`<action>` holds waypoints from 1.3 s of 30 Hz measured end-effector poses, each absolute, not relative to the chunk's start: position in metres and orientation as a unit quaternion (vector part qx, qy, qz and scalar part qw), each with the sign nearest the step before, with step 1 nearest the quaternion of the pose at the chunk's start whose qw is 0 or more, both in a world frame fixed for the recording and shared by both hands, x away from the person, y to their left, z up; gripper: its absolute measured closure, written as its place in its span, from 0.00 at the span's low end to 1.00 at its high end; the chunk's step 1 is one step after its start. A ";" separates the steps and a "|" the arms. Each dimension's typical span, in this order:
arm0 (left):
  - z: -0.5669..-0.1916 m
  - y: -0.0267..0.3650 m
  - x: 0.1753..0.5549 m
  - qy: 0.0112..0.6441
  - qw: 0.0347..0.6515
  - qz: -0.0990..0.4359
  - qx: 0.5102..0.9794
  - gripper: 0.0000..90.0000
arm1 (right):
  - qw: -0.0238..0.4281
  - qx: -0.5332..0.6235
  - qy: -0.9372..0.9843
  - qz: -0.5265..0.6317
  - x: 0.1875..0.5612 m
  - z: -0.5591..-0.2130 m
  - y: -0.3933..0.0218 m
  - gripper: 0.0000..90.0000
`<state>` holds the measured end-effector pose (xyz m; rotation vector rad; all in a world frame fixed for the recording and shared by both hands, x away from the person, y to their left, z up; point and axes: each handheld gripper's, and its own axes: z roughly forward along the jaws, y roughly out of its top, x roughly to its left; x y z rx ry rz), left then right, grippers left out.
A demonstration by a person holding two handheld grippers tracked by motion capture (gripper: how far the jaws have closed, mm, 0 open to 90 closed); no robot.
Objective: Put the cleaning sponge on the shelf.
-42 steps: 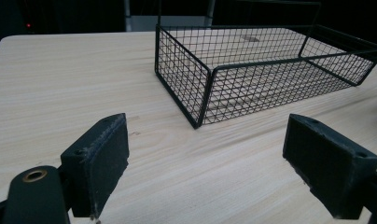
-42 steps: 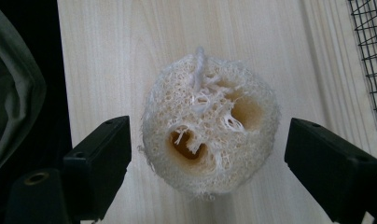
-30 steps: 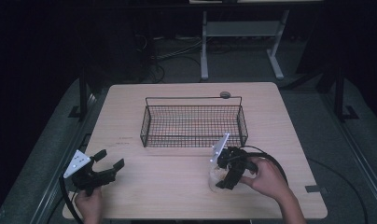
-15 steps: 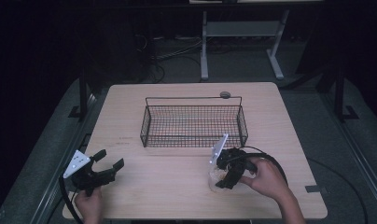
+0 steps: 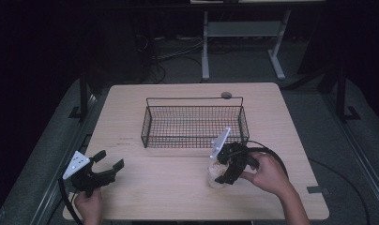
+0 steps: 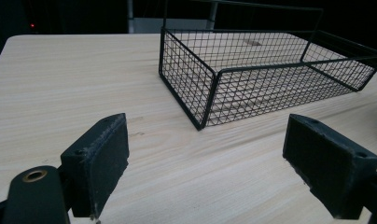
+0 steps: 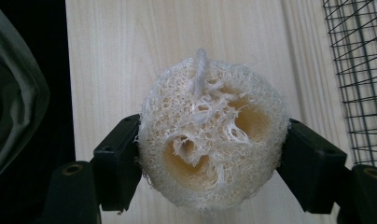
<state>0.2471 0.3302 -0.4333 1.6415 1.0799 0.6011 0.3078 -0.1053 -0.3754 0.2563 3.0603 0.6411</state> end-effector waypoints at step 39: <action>-0.433 0.330 0.247 0.452 0.521 0.250 0.679 0.15 | 0.020 0.090 0.970 0.226 0.338 -0.338 -0.113 0.31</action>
